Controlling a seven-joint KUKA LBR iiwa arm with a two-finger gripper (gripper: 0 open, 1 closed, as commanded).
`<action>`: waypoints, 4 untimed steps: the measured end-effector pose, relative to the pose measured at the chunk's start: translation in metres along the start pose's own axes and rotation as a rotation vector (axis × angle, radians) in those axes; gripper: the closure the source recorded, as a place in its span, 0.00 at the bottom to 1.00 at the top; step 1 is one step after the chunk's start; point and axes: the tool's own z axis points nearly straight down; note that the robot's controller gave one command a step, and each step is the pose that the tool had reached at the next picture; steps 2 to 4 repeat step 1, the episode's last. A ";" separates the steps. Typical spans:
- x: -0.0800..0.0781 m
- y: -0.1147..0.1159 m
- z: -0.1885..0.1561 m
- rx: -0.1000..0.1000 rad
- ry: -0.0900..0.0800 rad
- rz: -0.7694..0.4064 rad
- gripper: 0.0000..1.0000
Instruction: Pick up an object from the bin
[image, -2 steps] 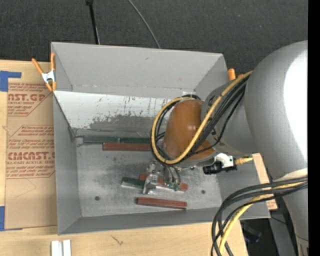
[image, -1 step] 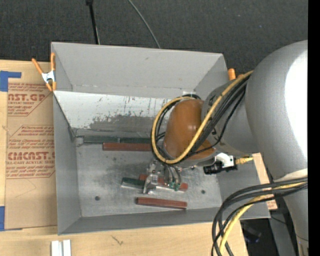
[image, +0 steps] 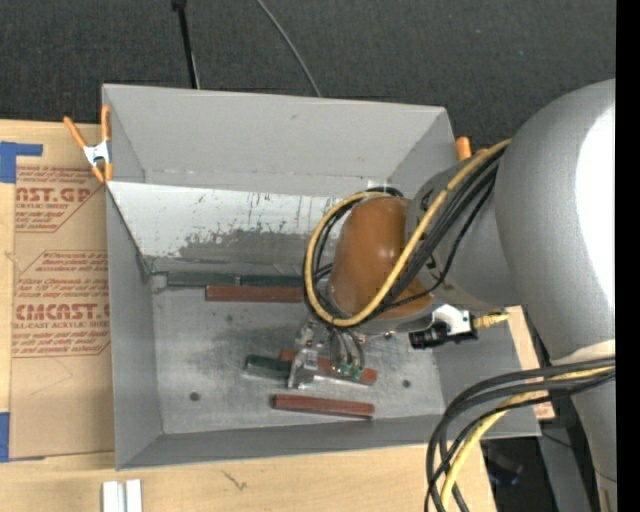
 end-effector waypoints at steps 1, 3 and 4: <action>0.001 -0.001 -0.007 0.003 0.007 0.000 1.00; 0.001 -0.001 -0.007 0.003 0.007 0.000 1.00; 0.001 -0.001 -0.007 0.003 0.007 0.000 1.00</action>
Offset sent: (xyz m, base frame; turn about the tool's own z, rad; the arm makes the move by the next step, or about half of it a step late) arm 0.0000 0.0001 0.0042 0.0000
